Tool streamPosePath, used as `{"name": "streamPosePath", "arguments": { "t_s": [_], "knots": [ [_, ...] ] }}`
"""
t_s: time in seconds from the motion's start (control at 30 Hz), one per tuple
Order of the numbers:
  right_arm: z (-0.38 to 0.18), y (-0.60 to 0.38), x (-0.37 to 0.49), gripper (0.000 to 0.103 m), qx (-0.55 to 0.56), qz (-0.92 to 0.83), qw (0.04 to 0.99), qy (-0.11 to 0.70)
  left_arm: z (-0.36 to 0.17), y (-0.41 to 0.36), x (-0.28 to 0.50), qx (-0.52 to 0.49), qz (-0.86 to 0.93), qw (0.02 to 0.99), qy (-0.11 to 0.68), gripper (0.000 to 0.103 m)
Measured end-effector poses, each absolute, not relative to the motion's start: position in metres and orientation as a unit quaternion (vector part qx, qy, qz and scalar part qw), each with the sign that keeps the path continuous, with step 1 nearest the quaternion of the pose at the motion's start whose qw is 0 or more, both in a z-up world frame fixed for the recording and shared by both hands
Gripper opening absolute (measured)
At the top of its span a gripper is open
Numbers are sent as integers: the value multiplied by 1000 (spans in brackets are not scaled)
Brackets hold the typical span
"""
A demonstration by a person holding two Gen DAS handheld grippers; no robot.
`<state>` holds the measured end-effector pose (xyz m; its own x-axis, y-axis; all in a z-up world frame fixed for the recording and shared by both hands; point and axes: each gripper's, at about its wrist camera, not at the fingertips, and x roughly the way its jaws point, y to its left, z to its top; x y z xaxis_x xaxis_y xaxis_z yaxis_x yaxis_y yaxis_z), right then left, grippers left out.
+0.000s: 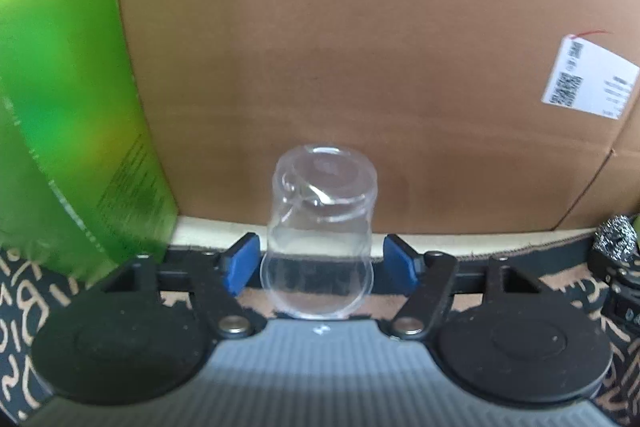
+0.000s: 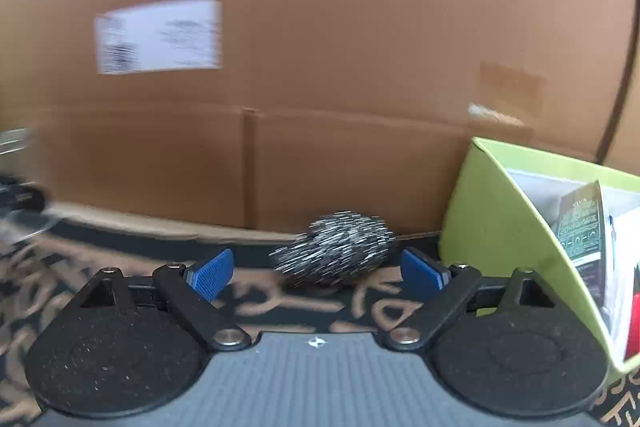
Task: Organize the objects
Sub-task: 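Grasp the clear plastic cup with the left tool while the right tool grasps the steel wool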
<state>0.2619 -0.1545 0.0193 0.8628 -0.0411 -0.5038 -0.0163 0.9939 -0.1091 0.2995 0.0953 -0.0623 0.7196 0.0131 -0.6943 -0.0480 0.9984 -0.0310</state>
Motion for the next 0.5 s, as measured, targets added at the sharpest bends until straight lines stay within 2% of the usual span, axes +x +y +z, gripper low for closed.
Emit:
{"name": "streamPosePath", "arguments": {
  "t_s": [0.07,0.1,0.13,0.17,0.27,0.3,0.5],
  "knots": [
    [14,-158,275,84,-47,-26,960,275,-66,94,305,-9,10,925,381,54],
    [12,-161,279,62,-38,-23,956,289,-68,94,305,-2,8,925,379,54],
    [11,-165,281,52,-23,-11,955,297,-68,93,304,1,6,926,377,52],
    [11,-169,279,49,-7,1,955,298,-68,93,302,3,4,926,377,51],
    [12,-178,268,32,14,22,956,292,-66,93,293,5,-2,925,379,50],
    [13,-180,262,23,20,32,956,289,-64,91,287,10,-6,926,379,50],
    [24,-186,205,18,37,90,964,246,-46,67,245,44,-40,930,364,50]
  ]
}}
